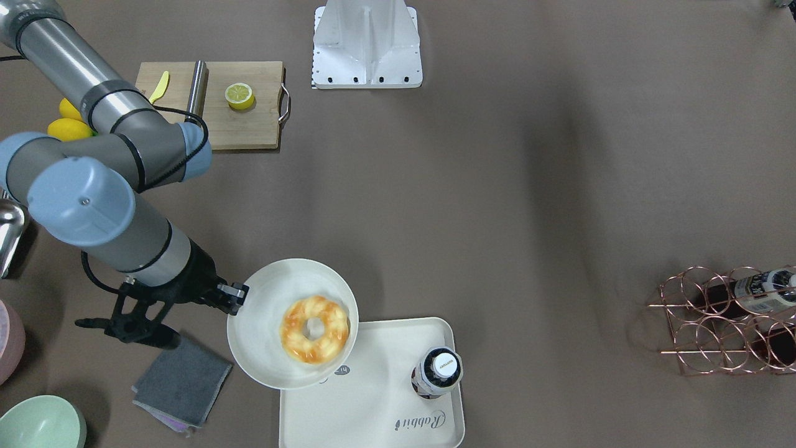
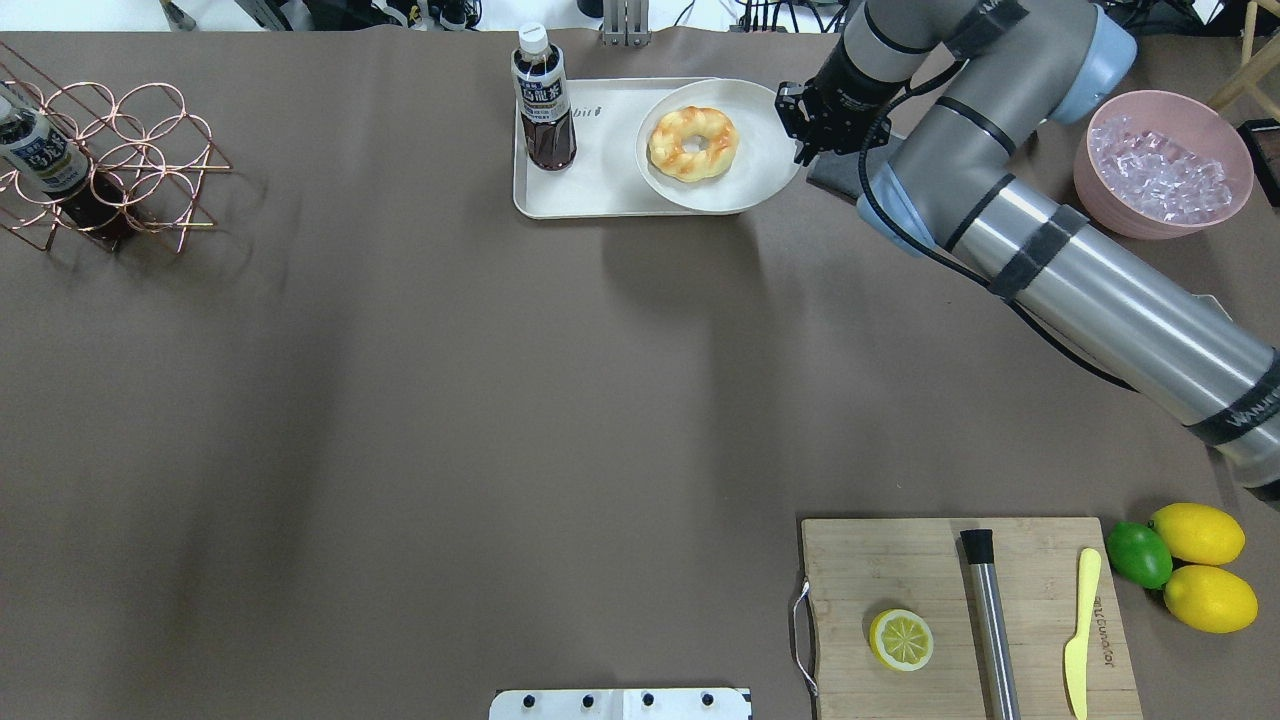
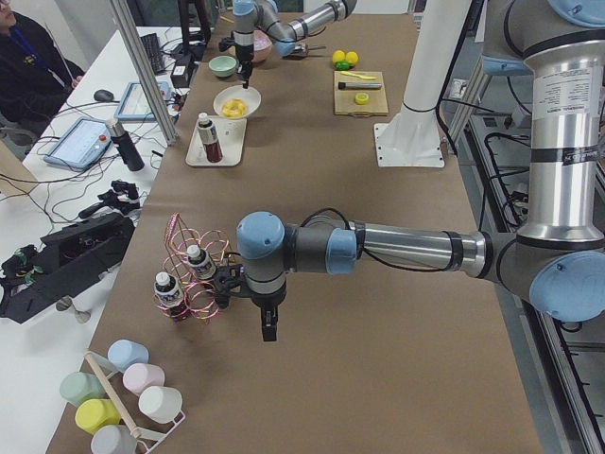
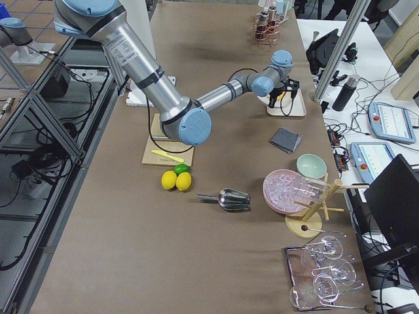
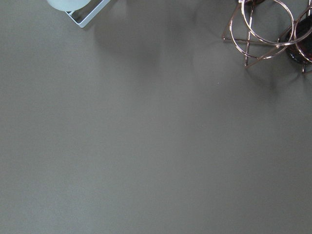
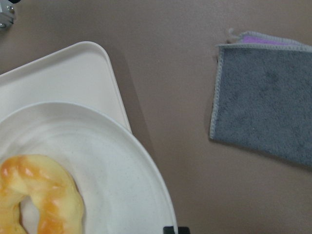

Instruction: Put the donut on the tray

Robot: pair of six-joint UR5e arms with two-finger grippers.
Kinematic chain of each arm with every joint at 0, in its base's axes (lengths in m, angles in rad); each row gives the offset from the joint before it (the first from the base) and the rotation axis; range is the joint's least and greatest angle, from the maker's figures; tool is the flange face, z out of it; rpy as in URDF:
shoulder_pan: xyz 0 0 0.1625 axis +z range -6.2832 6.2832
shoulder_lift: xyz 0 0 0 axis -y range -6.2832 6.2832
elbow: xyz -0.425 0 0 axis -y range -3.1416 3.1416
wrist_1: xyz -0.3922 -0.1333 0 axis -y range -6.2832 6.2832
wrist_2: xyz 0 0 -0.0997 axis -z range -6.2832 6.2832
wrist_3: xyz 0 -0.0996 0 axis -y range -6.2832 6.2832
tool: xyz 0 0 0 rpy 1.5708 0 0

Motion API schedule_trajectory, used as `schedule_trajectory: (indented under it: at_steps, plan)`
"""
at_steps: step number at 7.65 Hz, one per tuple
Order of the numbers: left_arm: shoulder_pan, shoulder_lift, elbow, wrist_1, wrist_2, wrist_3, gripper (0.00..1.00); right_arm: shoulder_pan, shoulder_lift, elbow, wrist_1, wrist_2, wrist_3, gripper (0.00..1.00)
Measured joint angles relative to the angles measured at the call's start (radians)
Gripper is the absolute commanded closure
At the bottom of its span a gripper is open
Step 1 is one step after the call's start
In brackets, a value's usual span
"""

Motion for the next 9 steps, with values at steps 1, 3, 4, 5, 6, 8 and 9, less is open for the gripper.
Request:
schedule_trajectory:
  at_steps: [1,3,4,5,6,8,9]
  plan:
    - [0.0,0.0,0.0,-0.001,0.0,0.0,0.02,0.001,0.055,-0.075,0.002,-0.002,0.001,1.0]
    - [0.0,0.0,0.002,-0.001,0.0,0.0,0.02,-0.002,0.156,-0.248,0.078,-0.007,0.027,1.0]
    - [0.0,0.0,0.001,-0.001,0.0,0.0,0.02,-0.008,0.197,-0.349,0.174,-0.025,0.069,1.0]
    - [0.0,0.0,0.0,-0.002,0.0,0.0,0.02,-0.015,0.221,-0.414,0.24,-0.045,0.101,1.0]
    - [0.0,0.0,0.0,-0.002,0.0,0.0,0.02,-0.021,0.232,-0.445,0.272,-0.062,0.119,1.0]
    - [0.0,-0.001,-0.001,-0.002,0.0,0.0,0.02,-0.032,0.238,-0.461,0.291,-0.084,0.141,0.0]
    - [0.0,-0.002,-0.001,-0.001,0.0,-0.001,0.02,-0.038,0.238,-0.461,0.294,-0.094,0.146,0.0]
